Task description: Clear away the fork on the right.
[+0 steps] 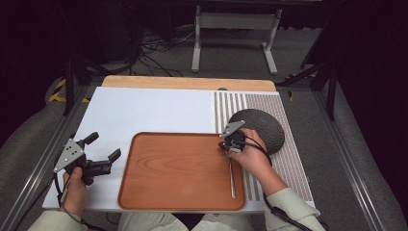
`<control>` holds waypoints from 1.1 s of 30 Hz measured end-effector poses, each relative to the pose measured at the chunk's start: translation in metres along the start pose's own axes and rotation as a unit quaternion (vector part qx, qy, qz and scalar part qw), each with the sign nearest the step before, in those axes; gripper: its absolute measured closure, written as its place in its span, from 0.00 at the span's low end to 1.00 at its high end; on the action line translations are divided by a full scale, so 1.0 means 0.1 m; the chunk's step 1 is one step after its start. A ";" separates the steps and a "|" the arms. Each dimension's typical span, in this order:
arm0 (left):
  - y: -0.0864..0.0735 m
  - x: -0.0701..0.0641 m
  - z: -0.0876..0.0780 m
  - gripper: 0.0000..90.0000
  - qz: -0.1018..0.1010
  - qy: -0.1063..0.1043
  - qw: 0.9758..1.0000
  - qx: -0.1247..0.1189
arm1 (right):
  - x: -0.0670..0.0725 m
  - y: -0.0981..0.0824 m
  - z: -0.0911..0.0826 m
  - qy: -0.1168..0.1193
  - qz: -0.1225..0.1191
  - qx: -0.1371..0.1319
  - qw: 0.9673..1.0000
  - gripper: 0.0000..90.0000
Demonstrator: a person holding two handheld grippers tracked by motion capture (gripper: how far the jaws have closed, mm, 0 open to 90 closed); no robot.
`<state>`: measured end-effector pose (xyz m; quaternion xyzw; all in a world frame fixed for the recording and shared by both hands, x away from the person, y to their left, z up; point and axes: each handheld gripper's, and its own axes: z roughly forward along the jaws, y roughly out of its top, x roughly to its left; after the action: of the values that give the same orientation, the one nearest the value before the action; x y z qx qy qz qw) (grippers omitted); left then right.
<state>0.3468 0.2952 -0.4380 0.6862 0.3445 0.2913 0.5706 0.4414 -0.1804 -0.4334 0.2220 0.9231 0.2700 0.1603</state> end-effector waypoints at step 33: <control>0.00 0.00 0.00 0.00 -0.002 0.001 1.000 -0.001 | 0.03 0.09 -0.70 -0.004 0.034 -0.183 0.983 0.17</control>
<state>0.3469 0.2954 -0.4377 0.6844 0.3462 0.2914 0.5716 0.4121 -0.2023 -0.3725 0.2209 0.8496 0.4384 0.1930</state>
